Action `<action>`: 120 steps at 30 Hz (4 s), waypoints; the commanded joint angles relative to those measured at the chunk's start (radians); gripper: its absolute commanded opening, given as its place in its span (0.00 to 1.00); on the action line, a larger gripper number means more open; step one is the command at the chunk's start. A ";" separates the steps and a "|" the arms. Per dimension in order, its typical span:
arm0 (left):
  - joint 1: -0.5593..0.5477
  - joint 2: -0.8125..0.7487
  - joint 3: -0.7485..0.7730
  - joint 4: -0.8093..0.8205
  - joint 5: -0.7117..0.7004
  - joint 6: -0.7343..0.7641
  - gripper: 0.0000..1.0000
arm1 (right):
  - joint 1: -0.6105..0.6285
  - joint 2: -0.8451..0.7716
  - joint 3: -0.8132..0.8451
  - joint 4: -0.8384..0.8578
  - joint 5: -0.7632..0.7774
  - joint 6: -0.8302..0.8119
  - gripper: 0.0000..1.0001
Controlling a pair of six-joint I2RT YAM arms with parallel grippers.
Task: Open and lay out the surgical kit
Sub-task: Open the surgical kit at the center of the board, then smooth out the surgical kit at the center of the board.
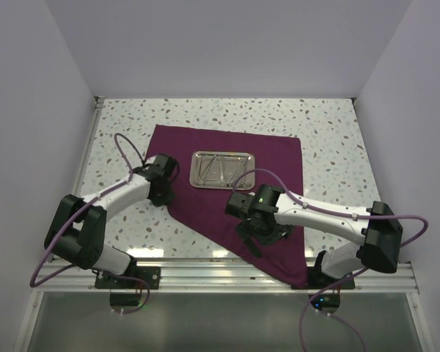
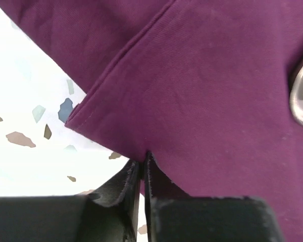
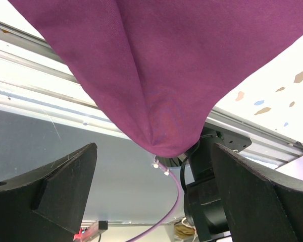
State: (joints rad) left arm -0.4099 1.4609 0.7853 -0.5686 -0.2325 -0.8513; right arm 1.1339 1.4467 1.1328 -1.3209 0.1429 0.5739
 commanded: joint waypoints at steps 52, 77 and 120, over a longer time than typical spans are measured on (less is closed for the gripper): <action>0.287 0.811 1.368 -0.309 -0.024 0.417 0.99 | -0.914 0.875 0.963 0.218 0.000 -0.049 0.98; 0.410 1.079 1.310 0.027 0.478 0.551 0.73 | -1.053 1.070 1.008 0.416 -0.074 0.007 0.71; 0.490 1.195 1.645 0.483 0.262 0.465 0.05 | -1.126 1.290 1.423 0.793 0.178 0.112 0.06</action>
State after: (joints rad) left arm 0.0261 2.6732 2.3920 -0.2661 0.1421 -0.3851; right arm 0.0566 2.7197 2.5500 -0.6422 0.1654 0.6693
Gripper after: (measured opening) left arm 0.037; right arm 0.038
